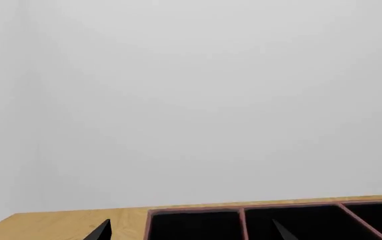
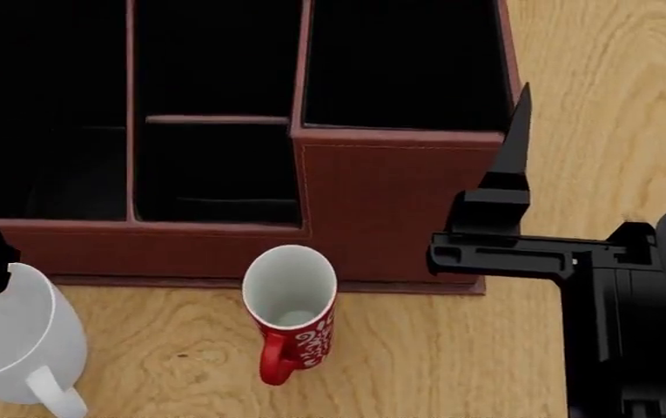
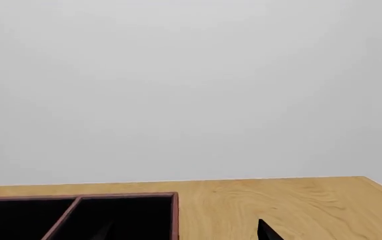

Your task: Pick up the white mug and place it to the right of the caddy.

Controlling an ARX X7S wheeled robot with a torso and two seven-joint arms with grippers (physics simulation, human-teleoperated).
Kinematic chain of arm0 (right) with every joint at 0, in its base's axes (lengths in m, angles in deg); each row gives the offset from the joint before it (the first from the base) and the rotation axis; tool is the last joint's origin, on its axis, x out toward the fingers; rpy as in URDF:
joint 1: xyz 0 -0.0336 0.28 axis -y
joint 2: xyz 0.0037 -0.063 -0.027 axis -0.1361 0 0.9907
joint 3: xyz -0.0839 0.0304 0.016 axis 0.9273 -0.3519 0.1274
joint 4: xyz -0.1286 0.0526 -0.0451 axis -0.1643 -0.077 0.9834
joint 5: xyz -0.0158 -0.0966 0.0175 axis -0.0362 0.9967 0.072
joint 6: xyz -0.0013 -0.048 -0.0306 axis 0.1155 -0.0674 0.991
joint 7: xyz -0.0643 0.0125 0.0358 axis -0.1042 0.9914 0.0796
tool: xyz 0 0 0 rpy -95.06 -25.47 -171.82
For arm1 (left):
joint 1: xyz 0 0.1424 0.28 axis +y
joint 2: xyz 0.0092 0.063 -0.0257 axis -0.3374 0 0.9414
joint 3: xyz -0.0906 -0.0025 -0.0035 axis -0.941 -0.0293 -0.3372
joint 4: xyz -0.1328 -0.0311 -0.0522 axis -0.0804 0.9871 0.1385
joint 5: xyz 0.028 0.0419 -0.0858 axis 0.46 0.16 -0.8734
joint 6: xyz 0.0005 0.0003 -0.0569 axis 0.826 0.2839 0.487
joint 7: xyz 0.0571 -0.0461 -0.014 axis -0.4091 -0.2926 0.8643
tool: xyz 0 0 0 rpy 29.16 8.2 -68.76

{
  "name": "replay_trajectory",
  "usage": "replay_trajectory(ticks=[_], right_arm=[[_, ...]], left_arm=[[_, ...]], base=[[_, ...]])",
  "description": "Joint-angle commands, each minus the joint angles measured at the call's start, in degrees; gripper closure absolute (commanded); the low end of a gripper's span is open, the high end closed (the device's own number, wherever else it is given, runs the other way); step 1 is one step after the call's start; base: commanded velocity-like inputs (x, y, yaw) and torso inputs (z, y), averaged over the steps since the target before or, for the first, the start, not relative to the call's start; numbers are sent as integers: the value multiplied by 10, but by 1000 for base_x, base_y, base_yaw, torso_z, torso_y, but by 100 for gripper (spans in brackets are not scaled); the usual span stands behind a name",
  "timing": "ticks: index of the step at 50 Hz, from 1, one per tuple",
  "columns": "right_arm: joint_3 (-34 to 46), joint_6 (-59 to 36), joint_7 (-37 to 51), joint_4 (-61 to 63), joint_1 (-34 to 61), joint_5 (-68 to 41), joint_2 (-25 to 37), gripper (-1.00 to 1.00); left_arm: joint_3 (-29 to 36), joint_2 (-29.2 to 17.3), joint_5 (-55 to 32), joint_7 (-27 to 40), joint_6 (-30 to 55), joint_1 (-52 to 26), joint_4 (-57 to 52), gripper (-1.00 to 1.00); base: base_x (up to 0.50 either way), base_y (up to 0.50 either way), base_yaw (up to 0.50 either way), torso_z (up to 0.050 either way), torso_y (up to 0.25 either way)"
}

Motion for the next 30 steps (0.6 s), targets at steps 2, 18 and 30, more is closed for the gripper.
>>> replay_trajectory(ticks=[2, 18, 30], right_arm=[[-16, -58, 18, 44, 2, -28, 8, -100], [58, -68, 273, 107, 32, -352, 151, -100], [252, 37, 363, 107, 65, -393, 236, -100]], left_arm=[[2, -2, -2, 4, 0, 2, -2, -100], [4, -4, -5, 10, 5, 0, -8, -100], [3, -7, -7, 14, 3, 1, -8, -100]], base=[[0, 0, 0, 0, 0], [0, 0, 0, 0, 0], [0, 0, 0, 0, 0]])
